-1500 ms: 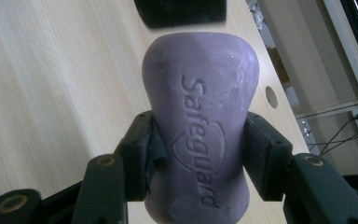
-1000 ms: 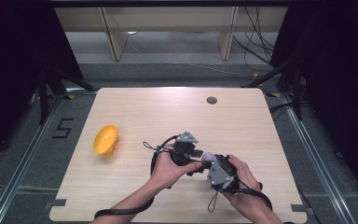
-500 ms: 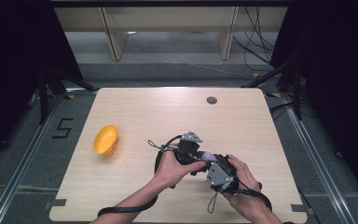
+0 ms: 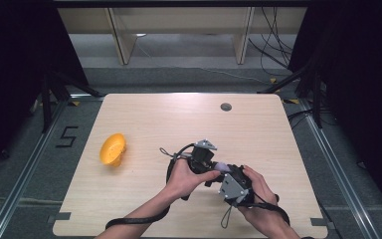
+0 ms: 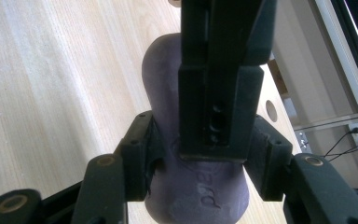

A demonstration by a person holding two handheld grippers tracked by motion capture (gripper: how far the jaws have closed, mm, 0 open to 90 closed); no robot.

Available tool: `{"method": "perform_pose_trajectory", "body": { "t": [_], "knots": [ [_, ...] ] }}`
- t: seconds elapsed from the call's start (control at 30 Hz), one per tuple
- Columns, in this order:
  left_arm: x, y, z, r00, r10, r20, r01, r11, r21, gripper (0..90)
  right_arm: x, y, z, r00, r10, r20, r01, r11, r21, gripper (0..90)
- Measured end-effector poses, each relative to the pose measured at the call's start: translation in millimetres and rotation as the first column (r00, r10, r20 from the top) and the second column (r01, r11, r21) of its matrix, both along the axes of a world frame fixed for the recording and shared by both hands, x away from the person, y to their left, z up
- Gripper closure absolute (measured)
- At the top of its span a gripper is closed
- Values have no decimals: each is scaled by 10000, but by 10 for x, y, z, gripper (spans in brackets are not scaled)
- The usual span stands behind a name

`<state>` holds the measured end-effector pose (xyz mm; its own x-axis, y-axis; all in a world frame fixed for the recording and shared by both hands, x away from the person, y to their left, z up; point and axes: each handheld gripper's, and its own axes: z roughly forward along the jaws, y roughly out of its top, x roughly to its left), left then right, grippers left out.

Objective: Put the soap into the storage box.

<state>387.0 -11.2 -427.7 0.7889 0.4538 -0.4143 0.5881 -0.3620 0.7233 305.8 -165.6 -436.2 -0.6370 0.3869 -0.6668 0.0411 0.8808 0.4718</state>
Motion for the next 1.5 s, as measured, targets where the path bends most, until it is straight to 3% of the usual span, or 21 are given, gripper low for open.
{"method": "perform_pose_trajectory", "body": {
  "t": [0.13, 0.27, 0.4, 0.6, 0.7, 0.87, 0.93, 0.97, 1.0, 1.03, 1.07, 1.43, 1.5],
  "knots": [
    [4, -3, 1, 9999, -13, -112, 14, 10000, 82, 477, -2, 1, -9, 10000, 11, 10, -11, 10000, -15, 503],
    [1, 20, 18, 9998, -105, -189, 104, 9999, -39, 560, 1, -10, -13, 10000, -19, 19, 19, 10000, -60, 502],
    [-6, 30, 32, 9996, -87, -254, 87, 10000, -9, 580, -3, -7, -17, 10000, 18, 20, -18, 10000, -44, 501],
    [-18, 48, 59, 10000, -27, -80, 27, 10000, 25, 586, 14, 3, -6, 9995, 281, 121, -280, 9996, -74, 499],
    [-30, 47, 71, 9999, 41, 158, -41, 10000, 13, 587, 14, 3, -1, 9998, 116, 166, -117, 9999, 53, 493],
    [-46, 59, 78, 9989, 207, 427, -209, 9998, 22, 587, 21, -16, 13, 9996, -89, 259, 89, 10000, 14, 389],
    [-54, 71, 92, 9961, 262, 845, -288, 9991, 299, 587, 19, -33, 27, 9996, -143, 242, 143, 9999, 12, 355],
    [-62, 76, 98, 9953, 321, 915, -358, 9986, 388, 588, 0, -60, 53, 9985, -170, 529, 172, 9998, -33, 335],
    [-60, 85, 95, 9957, 257, 894, -284, 9992, 291, 588, 0, -60, 53, 9985, -170, 529, 172, 9998, -33, 335],
    [-63, 91, 96, 9949, 294, 964, -321, 9991, 266, 587, 19, -83, 88, 9968, 229, 763, -197, 9989, -414, 334],
    [-65, 98, 100, 9941, 321, 1032, -354, 9989, 304, 588, -4, -96, 84, 9982, 11, 608, 1, 9998, -205, 329],
    [-108, 162, 140, 9825, 429, 1812, -567, 9958, 714, 588, -63, -263, 70, 9987, -319, 391, 320, 9995, -26, 328],
    [-108, 180, 144, 9805, 412, 1923, -583, 9947, 842, 589, -70, -289, 52, 9982, -588, 135, 580, 9970, 510, 329]
  ]
}}
